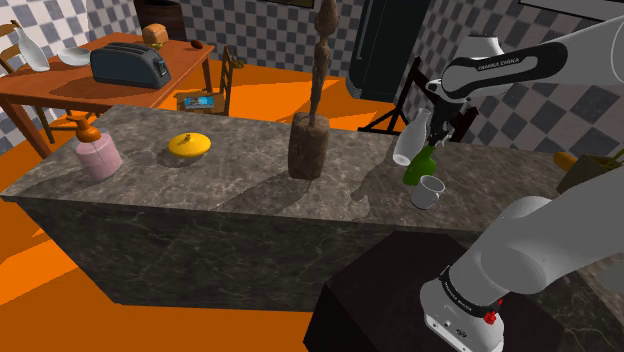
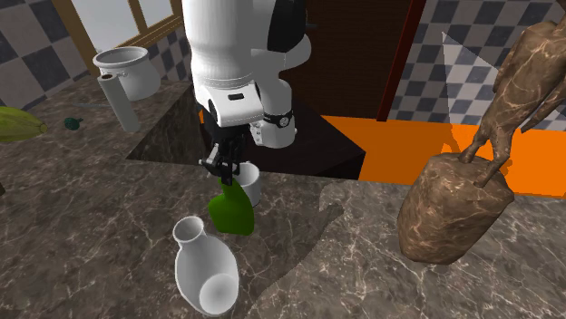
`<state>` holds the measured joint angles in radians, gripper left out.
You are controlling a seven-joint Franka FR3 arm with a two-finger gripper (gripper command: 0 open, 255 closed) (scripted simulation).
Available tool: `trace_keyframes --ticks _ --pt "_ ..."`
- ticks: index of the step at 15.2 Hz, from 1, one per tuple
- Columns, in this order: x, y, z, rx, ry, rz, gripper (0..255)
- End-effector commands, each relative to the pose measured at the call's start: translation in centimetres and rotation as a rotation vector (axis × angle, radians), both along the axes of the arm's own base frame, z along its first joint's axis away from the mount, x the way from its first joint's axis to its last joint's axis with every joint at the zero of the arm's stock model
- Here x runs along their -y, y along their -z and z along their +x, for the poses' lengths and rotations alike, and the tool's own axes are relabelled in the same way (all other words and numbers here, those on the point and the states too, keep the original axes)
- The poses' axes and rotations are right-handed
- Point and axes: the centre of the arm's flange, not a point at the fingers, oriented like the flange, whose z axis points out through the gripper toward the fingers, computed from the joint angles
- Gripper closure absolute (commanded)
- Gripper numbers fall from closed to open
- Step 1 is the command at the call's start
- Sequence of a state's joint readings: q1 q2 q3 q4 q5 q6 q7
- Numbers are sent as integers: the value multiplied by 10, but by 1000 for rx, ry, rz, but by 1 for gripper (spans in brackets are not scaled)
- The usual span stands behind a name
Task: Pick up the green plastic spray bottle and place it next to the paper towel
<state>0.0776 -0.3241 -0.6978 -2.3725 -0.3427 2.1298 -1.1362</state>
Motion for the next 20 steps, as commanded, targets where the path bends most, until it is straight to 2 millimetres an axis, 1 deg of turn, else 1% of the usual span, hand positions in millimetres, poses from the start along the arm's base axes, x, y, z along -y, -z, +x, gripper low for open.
trace_keyframes --ticks 1,7,20 --pt "0 0 0 0 0 0 255" --pt "0 0 0 0 0 0 255" --pt "0 -69 0 0 0 0 255"
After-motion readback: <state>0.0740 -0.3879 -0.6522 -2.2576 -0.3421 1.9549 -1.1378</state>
